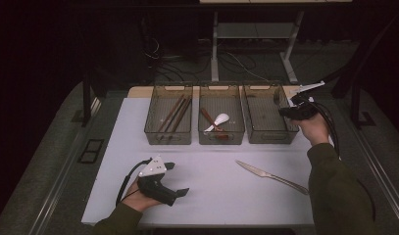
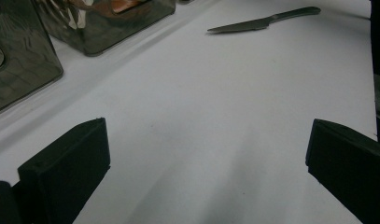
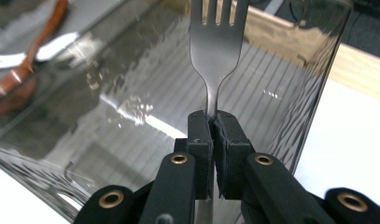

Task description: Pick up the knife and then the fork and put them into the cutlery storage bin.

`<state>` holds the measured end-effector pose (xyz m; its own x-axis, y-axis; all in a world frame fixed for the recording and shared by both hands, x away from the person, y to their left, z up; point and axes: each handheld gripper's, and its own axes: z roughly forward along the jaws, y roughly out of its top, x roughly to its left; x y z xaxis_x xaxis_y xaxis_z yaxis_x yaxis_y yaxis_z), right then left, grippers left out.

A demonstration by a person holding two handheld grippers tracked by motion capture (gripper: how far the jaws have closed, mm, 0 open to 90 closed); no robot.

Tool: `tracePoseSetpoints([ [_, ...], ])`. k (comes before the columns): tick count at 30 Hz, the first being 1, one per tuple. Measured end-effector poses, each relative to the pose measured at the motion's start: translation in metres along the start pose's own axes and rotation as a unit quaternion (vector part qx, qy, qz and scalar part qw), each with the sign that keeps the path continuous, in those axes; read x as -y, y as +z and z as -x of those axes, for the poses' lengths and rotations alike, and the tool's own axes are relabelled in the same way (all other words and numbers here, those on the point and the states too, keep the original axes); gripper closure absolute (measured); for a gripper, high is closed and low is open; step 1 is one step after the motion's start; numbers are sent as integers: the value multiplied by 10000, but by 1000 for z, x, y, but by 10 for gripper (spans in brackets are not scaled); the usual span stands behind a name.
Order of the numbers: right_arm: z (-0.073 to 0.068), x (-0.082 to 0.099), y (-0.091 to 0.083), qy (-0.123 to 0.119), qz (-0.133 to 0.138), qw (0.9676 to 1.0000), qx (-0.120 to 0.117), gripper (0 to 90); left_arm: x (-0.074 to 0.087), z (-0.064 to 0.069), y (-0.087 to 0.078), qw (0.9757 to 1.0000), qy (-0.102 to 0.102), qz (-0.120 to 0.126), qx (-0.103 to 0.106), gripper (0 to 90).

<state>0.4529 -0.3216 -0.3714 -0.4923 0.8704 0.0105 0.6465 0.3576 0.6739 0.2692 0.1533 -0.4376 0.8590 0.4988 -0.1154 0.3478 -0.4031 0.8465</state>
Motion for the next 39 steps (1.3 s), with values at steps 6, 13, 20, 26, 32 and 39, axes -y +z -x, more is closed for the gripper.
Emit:
tracePoseSetpoints([
  [6, 1, 3, 9, -16, -236, 9997, 21, 855, 0, 0, 0, 10000, -2, 1, 2, 0],
  [13, 2, 1, 20, 60, -282, 9995, 106, 676, 0, 0, -1, 10000, -7, 14, 31, 0],
  [20, 0, -1, 12, 174, -2, 9998, -53, 564, 0, 1, -1, 10000, 4, 25, 34, 0],
  [26, -4, 1, -8, 220, 343, 9984, -398, 505, 0, 1, -1, 10000, -10, 32, 14, 0],
  [32, -6, 13, -28, 292, 673, 9947, -721, 476, 0, 1, -1, 10000, 2, -4, 21, 0],
  [39, -14, 28, -43, 185, 950, 9910, -923, 423, 0, 1, -1, 10000, 4, -10, 10, 0],
])
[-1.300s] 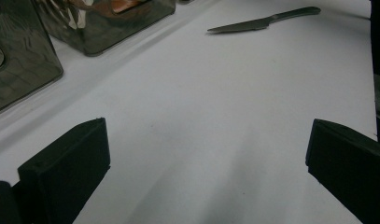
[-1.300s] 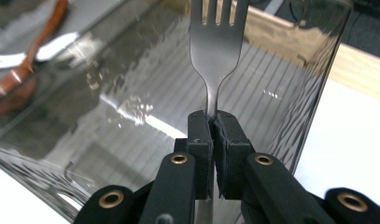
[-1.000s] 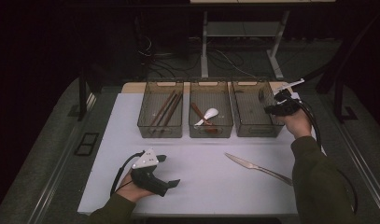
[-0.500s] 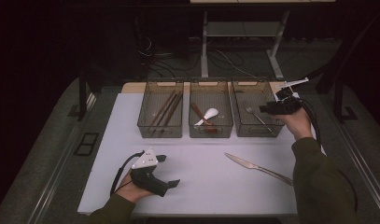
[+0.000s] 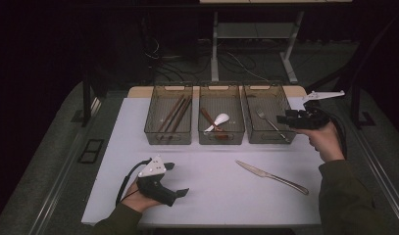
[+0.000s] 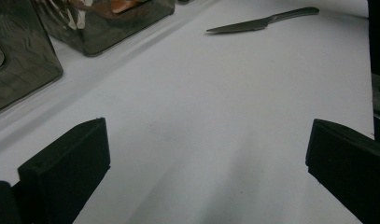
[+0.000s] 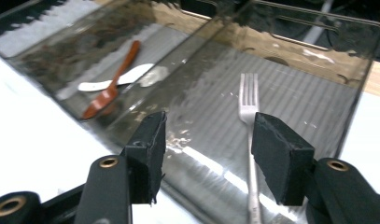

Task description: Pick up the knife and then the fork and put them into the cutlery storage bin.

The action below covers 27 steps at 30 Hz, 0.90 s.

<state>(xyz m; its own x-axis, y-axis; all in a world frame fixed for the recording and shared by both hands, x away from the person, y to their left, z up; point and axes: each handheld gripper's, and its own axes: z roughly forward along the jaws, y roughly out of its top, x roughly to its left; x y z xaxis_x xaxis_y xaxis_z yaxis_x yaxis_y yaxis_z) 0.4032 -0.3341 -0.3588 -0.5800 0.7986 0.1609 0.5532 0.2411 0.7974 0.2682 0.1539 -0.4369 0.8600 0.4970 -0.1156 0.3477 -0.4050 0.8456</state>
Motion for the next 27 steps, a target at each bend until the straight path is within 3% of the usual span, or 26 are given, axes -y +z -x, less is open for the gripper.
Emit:
tracePoseSetpoints([
  [11, -29, 27, -21, -414, 109, 9987, -274, 379, 0, 1, 1, 10000, 39, -51, -7, 0],
  [19, -43, 41, -29, -623, -115, 9973, -376, 378, 0, 3, 0, 9999, 56, -74, -39, 0],
  [27, -53, 51, -29, -973, -514, 9929, -455, 385, 0, 3, -1, 9999, 77, -83, -38, 0],
])
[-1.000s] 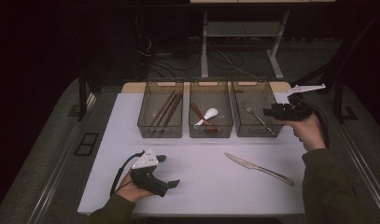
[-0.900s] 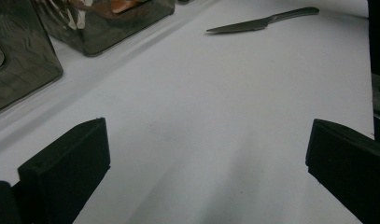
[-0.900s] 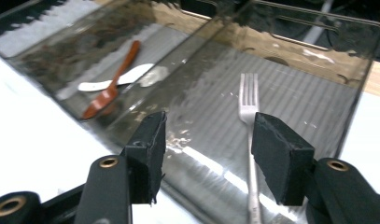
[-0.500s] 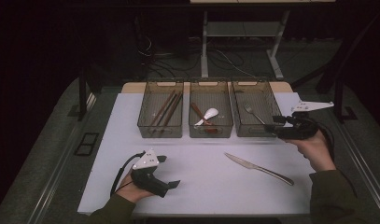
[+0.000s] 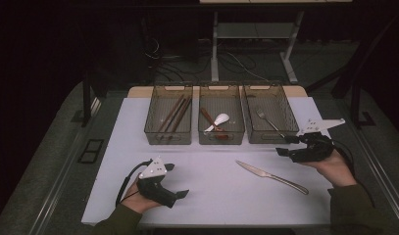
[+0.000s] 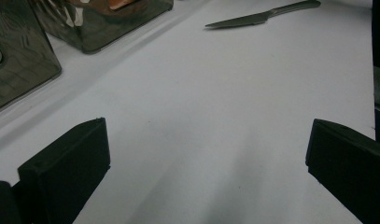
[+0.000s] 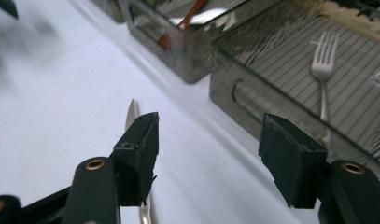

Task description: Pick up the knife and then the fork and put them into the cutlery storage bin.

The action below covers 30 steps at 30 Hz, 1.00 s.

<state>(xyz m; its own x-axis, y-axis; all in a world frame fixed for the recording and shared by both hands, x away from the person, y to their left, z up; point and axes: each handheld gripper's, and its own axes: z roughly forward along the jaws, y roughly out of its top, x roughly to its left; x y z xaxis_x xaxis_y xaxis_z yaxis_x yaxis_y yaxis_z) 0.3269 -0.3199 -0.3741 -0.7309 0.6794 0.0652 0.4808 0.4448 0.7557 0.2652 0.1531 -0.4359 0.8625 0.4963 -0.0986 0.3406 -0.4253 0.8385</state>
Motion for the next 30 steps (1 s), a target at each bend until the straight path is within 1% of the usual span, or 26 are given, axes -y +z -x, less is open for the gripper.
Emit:
tracePoseSetpoints([
  [4, -5, 4, 4, -139, -289, 9995, -3, 394, 0, 0, -1, 10000, -12, 36, -8, 0],
  [8, -11, 6, 8, -280, -639, 9975, -136, 403, 0, 0, -1, 10000, -13, 36, -5, 0],
  [10, -15, 8, 11, -392, -840, 9956, -138, 417, 0, 0, 0, 10000, -12, 34, -6, 0],
  [13, -21, 10, 14, -592, -1193, 9909, -179, 453, 0, 0, 0, 10000, -7, 17, -3, 0],
  [14, -23, 11, 16, -622, -1304, 9893, -219, 471, 0, 0, -1, 10000, -1, 10, -1, 0],
  [18, -29, 12, 21, -808, -1772, 9805, -246, 524, 0, 0, 0, 10000, -2, 22, 5, 0],
  [20, -31, 12, 24, -964, -1972, 9753, -245, 562, 0, 0, 0, 10000, -2, 22, 7, 0],
  [21, -33, 13, 26, -981, -2072, 9730, -280, 580, 0, 0, 0, 10000, 3, 2, 10, 0],
  [24, -36, 13, 31, -1128, -2379, 9642, -319, 616, 0, 0, 0, 10000, 13, -13, 13, 0],
  [25, -35, 13, 33, -1259, -2475, 9602, -292, 637, 0, 0, 0, 10000, 12, -18, 14, 0],
  [26, -37, 13, 35, -1170, -2561, 9589, -348, 651, 0, 0, 0, 10000, 13, -23, 12, 0],
  [27, -36, 13, 37, -1305, -2641, 9551, -321, 666, 0, 0, 0, 10000, 11, -27, 11, 0],
  [30, -37, 11, 42, -1335, -2807, 9497, -380, 701, 0, 0, 0, 10000, 9, -30, 14, 0],
])
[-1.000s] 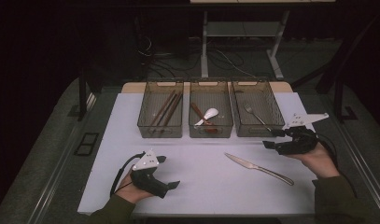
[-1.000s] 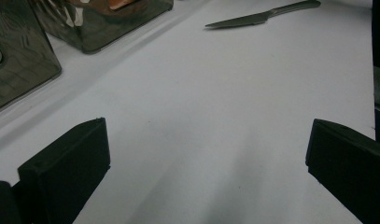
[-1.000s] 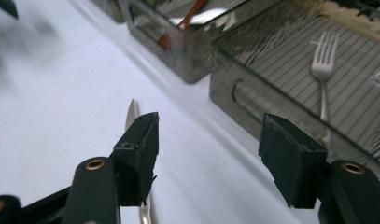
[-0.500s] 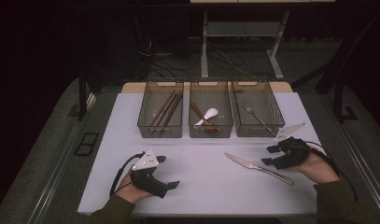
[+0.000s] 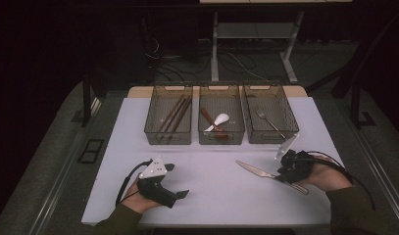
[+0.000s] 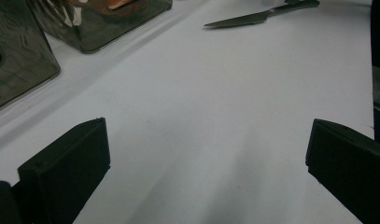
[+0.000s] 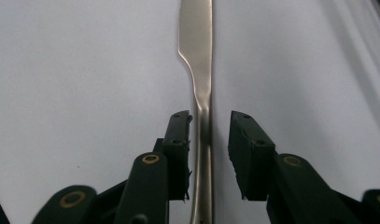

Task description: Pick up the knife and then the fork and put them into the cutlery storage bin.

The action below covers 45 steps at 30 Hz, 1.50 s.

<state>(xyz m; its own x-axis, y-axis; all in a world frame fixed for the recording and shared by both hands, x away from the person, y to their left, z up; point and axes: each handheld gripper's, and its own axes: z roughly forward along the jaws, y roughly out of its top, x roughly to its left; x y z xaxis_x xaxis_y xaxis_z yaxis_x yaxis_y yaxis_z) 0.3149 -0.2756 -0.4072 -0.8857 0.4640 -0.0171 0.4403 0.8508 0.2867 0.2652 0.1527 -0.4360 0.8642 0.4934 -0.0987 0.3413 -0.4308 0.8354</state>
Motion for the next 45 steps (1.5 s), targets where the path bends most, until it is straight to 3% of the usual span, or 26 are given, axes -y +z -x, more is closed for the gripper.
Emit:
tracePoseSetpoints([
  [3, 0, -4, 4, -24, -162, 9998, -90, 719, 0, 0, 0, 10000, -6, 5, 3, 0],
  [7, -1, -8, 10, -117, -438, 9990, -39, 737, 0, 0, 0, 10000, -12, 9, 4, 0],
  [10, -1, -11, 14, -75, -549, 9984, -68, 746, 0, 0, 0, 10000, 4, -10, 7, 0],
  [15, 1, -18, 18, -284, -804, 9963, -67, 775, 0, 0, 1, 10000, -5, 2, 7, 0],
  [21, 2, -24, 20, -349, -1001, 9943, -65, 798, 0, 0, 1, 10000, -2, -13, 7, 0],
  [32, 2, -22, 19, -415, -940, 9947, -88, 805, 1, -1, 1, 10000, -14, 20, 18, 0],
  [36, 3, -19, 17, -331, -833, 9959, -155, 804, 1, -1, 1, 10000, -12, 9, 29, 0],
  [44, 9, -9, 4, -86, -294, 9993, -208, 805, 0, -1, 0, 10000, -17, 21, 24, 0],
  [45, 11, -7, 3, -143, -236, 9995, -141, 805, 0, -1, 0, 10000, -16, 22, 22, 0],
])
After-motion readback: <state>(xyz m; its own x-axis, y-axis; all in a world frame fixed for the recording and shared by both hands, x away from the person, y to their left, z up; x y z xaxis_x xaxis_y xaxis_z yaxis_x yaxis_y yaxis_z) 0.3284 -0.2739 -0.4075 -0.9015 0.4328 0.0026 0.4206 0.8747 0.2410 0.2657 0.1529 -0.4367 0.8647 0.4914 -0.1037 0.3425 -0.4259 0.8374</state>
